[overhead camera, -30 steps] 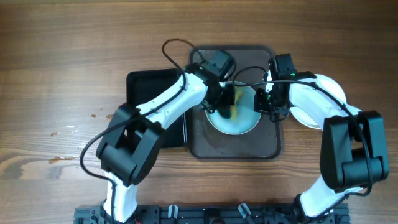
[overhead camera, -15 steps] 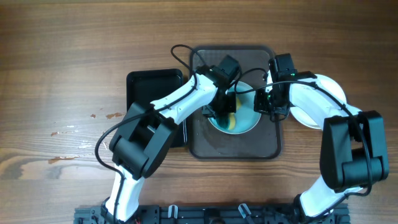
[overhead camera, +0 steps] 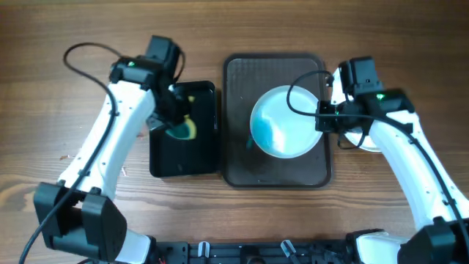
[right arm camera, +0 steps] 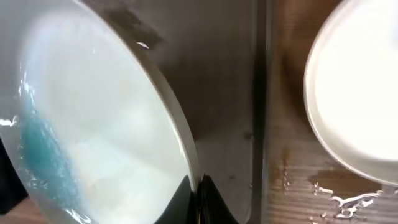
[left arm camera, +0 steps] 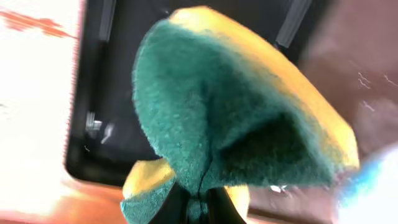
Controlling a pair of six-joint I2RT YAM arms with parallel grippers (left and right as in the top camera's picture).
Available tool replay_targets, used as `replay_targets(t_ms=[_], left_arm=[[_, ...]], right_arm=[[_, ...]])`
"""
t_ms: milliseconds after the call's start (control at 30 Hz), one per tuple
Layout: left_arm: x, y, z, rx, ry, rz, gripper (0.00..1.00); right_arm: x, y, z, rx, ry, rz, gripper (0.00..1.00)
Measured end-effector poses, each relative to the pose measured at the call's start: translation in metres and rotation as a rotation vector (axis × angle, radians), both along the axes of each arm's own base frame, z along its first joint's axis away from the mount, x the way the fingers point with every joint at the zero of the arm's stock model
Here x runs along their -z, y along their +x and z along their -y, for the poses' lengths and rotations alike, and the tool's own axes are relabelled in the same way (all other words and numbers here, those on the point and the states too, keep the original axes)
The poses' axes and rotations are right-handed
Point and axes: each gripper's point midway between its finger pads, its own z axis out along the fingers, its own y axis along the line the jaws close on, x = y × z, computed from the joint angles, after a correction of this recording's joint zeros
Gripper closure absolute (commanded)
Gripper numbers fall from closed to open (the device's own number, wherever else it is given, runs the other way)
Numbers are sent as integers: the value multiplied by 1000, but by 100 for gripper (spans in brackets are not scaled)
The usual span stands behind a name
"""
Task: Clean dirty plates on tray and stack at the side
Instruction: 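Return the sponge to the black tray with the left gripper, then lift the last plate with the right gripper and carry it right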
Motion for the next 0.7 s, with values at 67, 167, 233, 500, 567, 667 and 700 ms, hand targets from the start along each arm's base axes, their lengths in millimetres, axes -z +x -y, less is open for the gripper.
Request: replay_targets(t_ms=[67, 167, 233, 500, 567, 667, 700], left_arm=[[39, -3, -20, -50, 24, -12, 95], [89, -33, -32, -89, 2, -105, 72], [86, -42, -30, -80, -14, -140, 28], [-65, -45, -64, -153, -25, 195, 6], [-83, -59, -81, -214, -10, 245, 5], [-107, -75, -106, -312, 11, 352, 0], [-115, -80, -114, -350, 18, 388, 0]], right_arm=[[-36, 12, -26, -83, 6, 81, 96], [-62, 17, -70, -188, 24, 167, 96], [-56, 22, -106, -250, 24, 204, 96], [-41, 30, -183, -328, -335, 481, 96], [-57, 26, -189, -319, -439, 590, 96], [-94, 14, -202, -308, -619, 792, 96], [-111, 8, -210, -311, -680, 873, 96]])
